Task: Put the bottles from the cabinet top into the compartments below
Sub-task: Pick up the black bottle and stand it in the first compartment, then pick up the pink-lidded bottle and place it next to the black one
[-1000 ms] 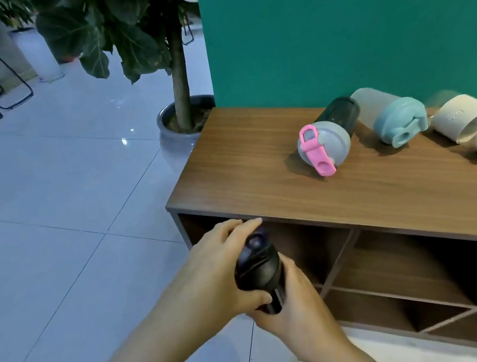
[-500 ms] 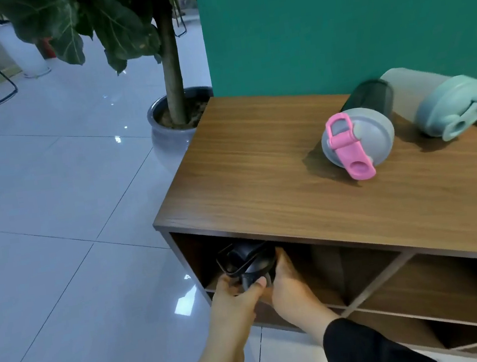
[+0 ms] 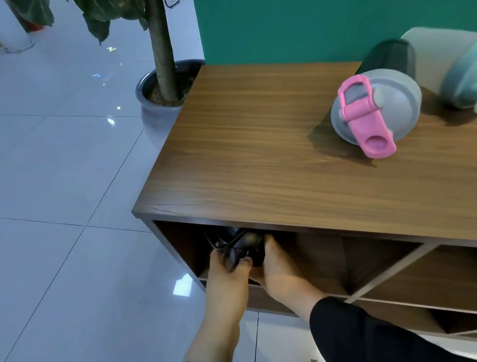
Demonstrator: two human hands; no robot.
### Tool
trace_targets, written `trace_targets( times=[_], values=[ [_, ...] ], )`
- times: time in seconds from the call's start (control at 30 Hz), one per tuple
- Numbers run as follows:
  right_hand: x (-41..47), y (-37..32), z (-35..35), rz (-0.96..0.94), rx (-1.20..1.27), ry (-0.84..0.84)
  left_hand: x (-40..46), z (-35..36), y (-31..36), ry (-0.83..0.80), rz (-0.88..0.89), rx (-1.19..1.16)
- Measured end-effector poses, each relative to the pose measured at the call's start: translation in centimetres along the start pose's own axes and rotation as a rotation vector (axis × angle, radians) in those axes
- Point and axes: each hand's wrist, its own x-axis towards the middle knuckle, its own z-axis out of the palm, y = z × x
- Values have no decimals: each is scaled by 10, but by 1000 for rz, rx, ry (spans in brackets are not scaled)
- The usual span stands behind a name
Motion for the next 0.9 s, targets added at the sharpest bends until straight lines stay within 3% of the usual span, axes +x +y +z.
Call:
trace_targets(
  times=[0.13, 0.27, 0.33, 0.4, 0.47, 0.5, 0.57, 0.67, 0.73, 0.9],
  values=[
    [-52, 36, -2, -58, 74, -22, -4, -2, -1, 89, -67, -55],
    [-137, 44, -28, -395, -144, 8, -16, -3, 5, 26, -211, -22],
    [-167, 21, -61, -556, -127, 148, -30, 0, 9, -86, -257, 61],
    [-178, -11, -105, -820, -35, 406, -43, 3, 11, -195, -174, 220],
    [-173, -43, -152, -957, 21, 604, -57, 9, 14, -234, -55, 306],
    [-164, -58, -175, -955, -13, 693, -64, 13, 15, -244, -19, 309],
    [-132, -83, -209, -771, -122, 795, -76, 20, 17, -267, 35, 298],
    [-82, -97, -239, -456, -354, 696, -91, 27, 17, -301, 104, 317],
    [-58, -93, -246, -346, -487, 619, -96, 26, 16, -300, 130, 353],
    [-44, -81, -242, -431, -499, 715, -101, 17, 18, -242, 186, 442]
  ],
)
